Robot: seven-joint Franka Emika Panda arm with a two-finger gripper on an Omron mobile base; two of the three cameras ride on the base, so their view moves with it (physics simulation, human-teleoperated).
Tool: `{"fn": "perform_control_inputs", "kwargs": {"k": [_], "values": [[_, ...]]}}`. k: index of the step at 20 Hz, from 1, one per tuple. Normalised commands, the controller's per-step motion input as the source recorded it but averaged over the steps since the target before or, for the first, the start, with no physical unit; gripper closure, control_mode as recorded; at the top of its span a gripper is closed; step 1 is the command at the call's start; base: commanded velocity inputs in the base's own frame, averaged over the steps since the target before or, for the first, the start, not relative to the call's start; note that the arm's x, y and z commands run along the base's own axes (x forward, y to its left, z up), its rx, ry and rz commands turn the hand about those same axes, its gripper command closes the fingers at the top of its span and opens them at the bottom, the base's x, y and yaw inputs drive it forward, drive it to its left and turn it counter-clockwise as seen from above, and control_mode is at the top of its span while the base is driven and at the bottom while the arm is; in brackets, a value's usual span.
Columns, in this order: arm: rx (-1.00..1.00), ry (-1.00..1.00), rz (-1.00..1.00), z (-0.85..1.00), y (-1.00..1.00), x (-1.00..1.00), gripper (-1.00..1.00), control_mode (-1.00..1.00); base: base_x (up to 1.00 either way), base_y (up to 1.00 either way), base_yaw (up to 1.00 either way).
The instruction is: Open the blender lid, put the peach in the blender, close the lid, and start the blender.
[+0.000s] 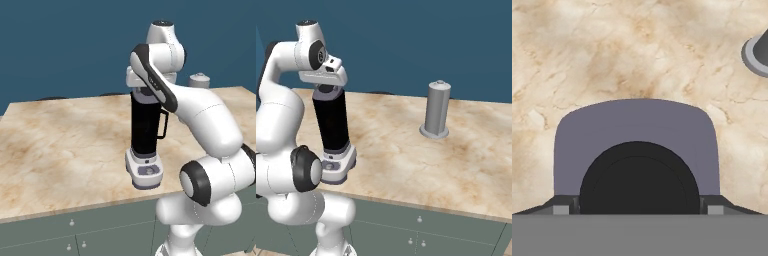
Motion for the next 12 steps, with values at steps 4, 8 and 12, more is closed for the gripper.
{"fn": "perform_control_inputs", "kwargs": {"k": [4,8,12], "values": [[0.0,0.0,0.0,-0.36,0.0,0.0,1.0,-1.0,0.0,0.0,0.0],[0.0,0.0,0.0,-0.15,0.0,0.0,1.0,-1.0,0.0,0.0,0.0],[0.0,0.03,0.0,0.08,0.0,0.0,1.0,-1.0,0.0,0.0,0.0]]}}
